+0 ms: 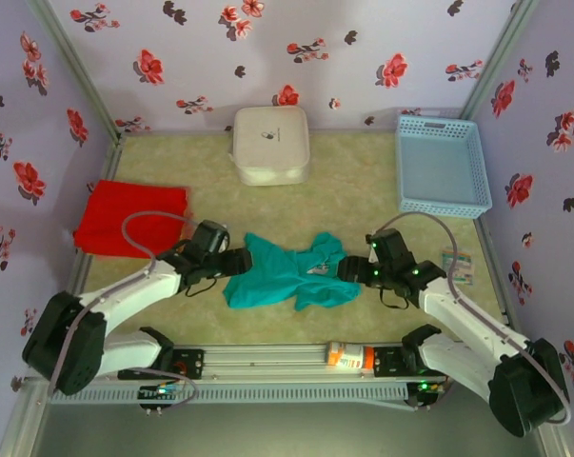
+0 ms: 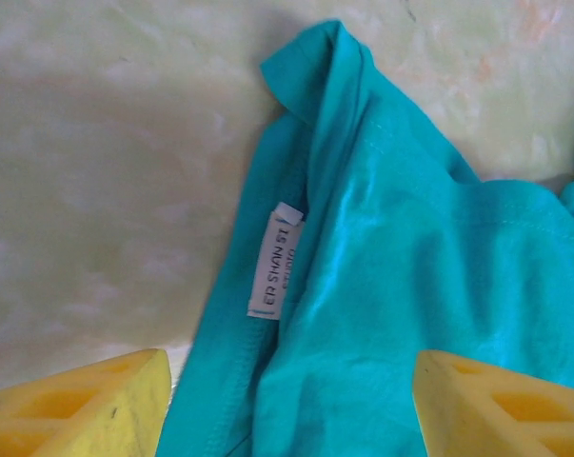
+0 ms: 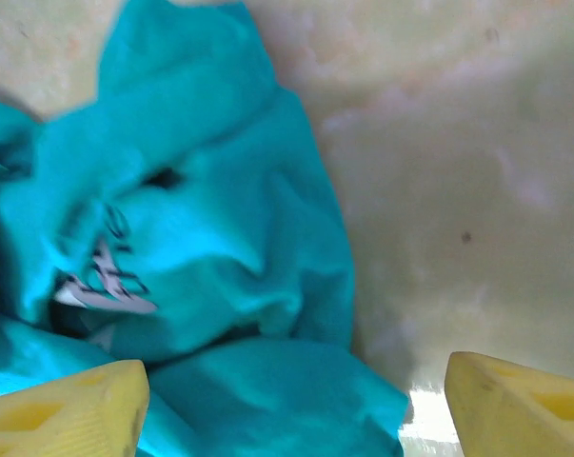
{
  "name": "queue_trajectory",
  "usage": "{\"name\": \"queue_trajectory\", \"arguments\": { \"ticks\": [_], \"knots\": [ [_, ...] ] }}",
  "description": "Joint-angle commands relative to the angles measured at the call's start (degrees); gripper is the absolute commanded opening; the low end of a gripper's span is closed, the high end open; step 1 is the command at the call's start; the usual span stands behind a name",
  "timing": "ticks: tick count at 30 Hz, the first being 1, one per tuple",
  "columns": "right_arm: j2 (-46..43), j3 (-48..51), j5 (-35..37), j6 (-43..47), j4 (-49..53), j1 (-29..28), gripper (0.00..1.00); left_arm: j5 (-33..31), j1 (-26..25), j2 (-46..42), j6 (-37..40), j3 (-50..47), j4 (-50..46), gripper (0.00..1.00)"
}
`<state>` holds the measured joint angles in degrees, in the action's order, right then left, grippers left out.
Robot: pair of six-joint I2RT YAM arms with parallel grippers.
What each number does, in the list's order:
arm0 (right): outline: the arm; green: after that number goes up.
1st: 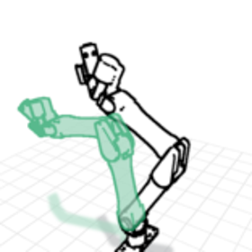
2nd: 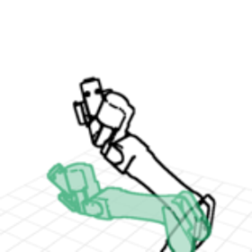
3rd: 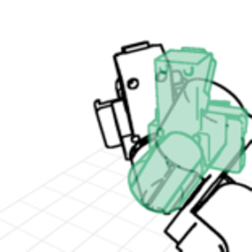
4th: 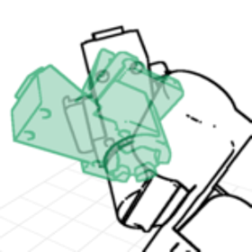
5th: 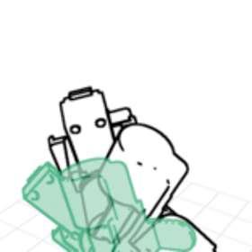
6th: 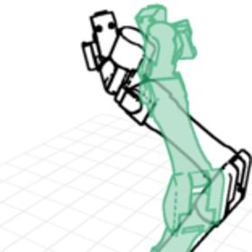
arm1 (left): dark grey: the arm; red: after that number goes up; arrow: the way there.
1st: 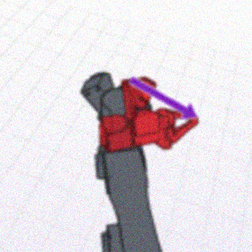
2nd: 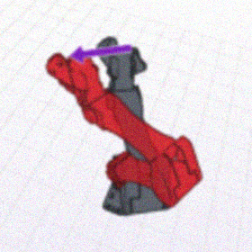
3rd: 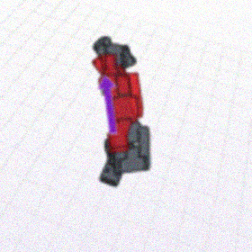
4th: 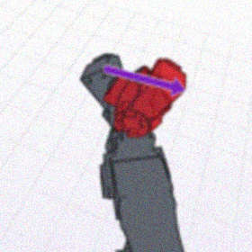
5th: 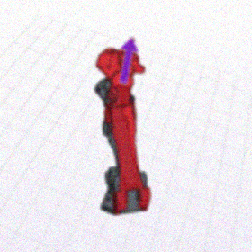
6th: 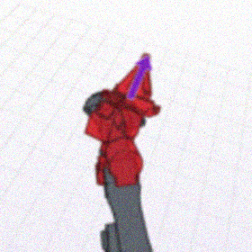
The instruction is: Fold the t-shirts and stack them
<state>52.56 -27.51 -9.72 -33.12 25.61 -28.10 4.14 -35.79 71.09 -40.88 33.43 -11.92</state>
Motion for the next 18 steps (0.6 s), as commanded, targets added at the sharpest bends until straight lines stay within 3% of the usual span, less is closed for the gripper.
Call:
{"name": "queue_trajectory", "arguments": {
  "ticks": [1,10,12,18],
  "knots": [
    [-5.6,4.0,-2.1,-4.5,-0.1,-0.6,0.78,1.1,-1.2,3.7,-1.7,1.3,5.4,0.68],
    [-16.4,10.5,-4.9,-6.8,-3.4,-3.2,0.77,1.2,-2.3,13.3,-0.3,5.5,8.3,0.62],
    [-16.8,11.9,-4.8,-7.3,-4.6,-3.5,0.78,1.2,-2.5,14.2,-0.5,6.1,8.6,0.58],
    [-16.0,14.7,-1.4,-10.0,-7.4,-4.1,0.68,1.2,-3.1,14.8,-0.1,6.4,8.2,0.29]
  ]
}}
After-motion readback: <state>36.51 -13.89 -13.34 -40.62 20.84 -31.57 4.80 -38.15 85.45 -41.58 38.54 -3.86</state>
